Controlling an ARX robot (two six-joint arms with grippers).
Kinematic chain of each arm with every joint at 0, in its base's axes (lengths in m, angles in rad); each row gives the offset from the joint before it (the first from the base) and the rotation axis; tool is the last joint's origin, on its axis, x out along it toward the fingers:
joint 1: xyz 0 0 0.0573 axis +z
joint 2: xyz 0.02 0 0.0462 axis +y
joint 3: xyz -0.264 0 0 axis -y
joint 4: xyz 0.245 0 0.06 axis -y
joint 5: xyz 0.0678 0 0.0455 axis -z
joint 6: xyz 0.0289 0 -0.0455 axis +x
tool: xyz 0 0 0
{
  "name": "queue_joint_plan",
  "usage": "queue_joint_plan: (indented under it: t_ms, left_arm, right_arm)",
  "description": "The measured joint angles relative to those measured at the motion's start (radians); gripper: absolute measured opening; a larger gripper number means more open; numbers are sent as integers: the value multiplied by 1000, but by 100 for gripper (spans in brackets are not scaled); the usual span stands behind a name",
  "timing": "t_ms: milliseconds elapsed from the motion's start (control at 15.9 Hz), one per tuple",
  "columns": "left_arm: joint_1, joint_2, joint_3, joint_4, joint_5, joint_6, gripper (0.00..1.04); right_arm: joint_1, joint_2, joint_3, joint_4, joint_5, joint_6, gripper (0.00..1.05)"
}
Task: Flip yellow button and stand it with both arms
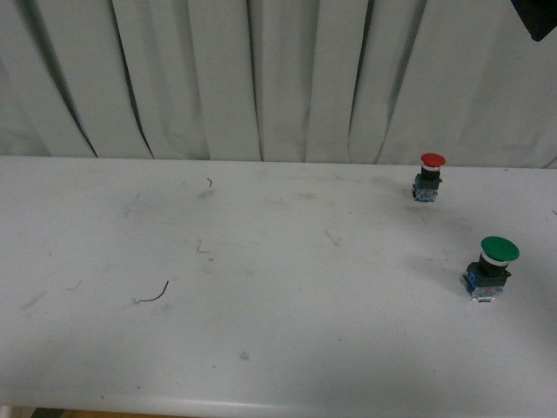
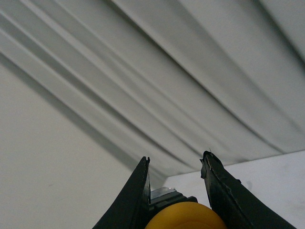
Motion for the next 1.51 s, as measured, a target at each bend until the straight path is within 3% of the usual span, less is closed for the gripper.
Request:
queue_joint_plan:
  t_ms: [63, 441, 630, 882, 1512]
  left_arm:
    - [0, 0, 0, 0, 0, 0, 100]
    - [0, 0, 0, 0, 0, 0, 98]
    - [0, 0, 0, 0, 0, 0, 98]
    - [0, 0, 0, 0, 0, 0, 98]
    - [0, 0, 0, 0, 0, 0, 98]
  right_arm:
    - [-13, -1, 31, -94, 48, -103, 33]
    - [-157, 70, 232, -595, 303, -617, 33]
    - [-208, 138, 315, -713, 380, -773, 33]
    - [-212, 251, 430, -829, 487, -857, 33]
    - [-75, 597, 850, -1236, 660, -915, 32]
